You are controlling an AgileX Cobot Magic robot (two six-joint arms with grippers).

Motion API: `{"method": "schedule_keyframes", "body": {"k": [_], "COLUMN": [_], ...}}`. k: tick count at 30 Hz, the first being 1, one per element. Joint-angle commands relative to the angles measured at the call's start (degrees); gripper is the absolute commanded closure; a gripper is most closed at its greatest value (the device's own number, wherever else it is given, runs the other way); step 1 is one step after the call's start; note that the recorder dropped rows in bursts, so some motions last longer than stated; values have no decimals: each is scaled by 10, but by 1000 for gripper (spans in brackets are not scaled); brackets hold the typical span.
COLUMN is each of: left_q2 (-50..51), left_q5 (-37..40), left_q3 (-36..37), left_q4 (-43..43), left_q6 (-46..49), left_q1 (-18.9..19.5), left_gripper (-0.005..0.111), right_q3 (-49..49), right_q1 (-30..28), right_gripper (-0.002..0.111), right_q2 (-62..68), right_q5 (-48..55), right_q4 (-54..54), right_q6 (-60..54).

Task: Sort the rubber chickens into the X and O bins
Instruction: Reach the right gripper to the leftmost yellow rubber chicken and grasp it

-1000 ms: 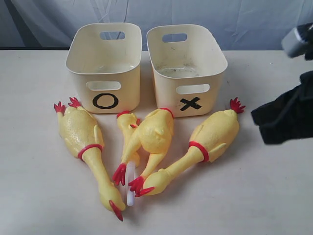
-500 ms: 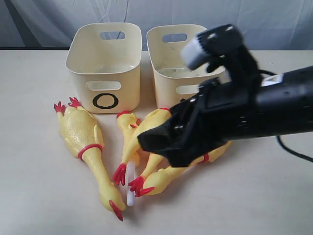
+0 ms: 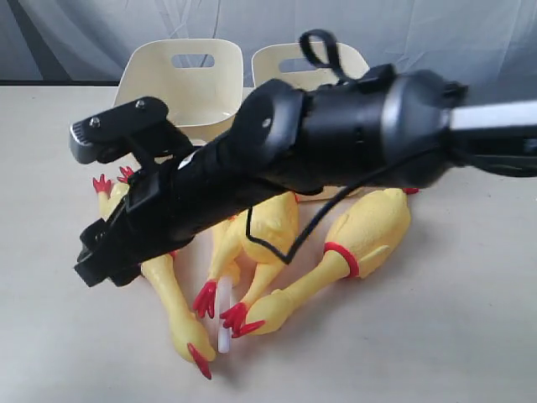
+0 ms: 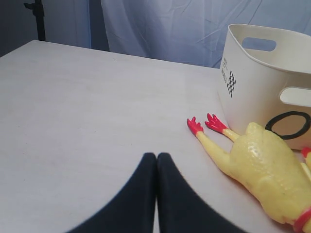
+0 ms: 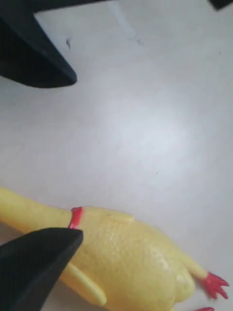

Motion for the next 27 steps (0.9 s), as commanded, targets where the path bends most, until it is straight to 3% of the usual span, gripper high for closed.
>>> {"method": "schedule_keyframes", "body": {"k": [1, 6, 11, 13, 14, 15, 16, 27], "left_q2": [2, 2, 2, 2, 2, 2, 2, 2], "left_q5": [-5, -5, -5, -5, -5, -5, -5, -5], "left_q3": [-4, -4, -4, -4, -4, -4, -4, -4], "left_q4": [1, 1, 1, 1, 1, 1, 1, 1], "left_q6": [0, 0, 0, 0, 0, 0, 0, 0], "left_q1": [-1, -1, -1, -1, -1, -1, -1, -1], "left_gripper": [107, 107, 107, 107, 107, 107, 107, 107], "right_q3": [-23, -25, -25, -25, -25, -25, -27, -215], "right_q1": [0, 0, 0, 0, 0, 0, 0, 32], "right_gripper": [34, 34, 37, 52, 66, 83, 107, 109], "right_q2": [61, 100, 125, 130, 132, 133, 133, 120], "right_q5": [7, 47, 53, 58, 58, 58, 59, 177], "right_q4": [-122, -224, -248, -253, -254, -254, -249, -168], "right_q6": [110, 212, 221, 216, 215, 210, 206, 133]}}
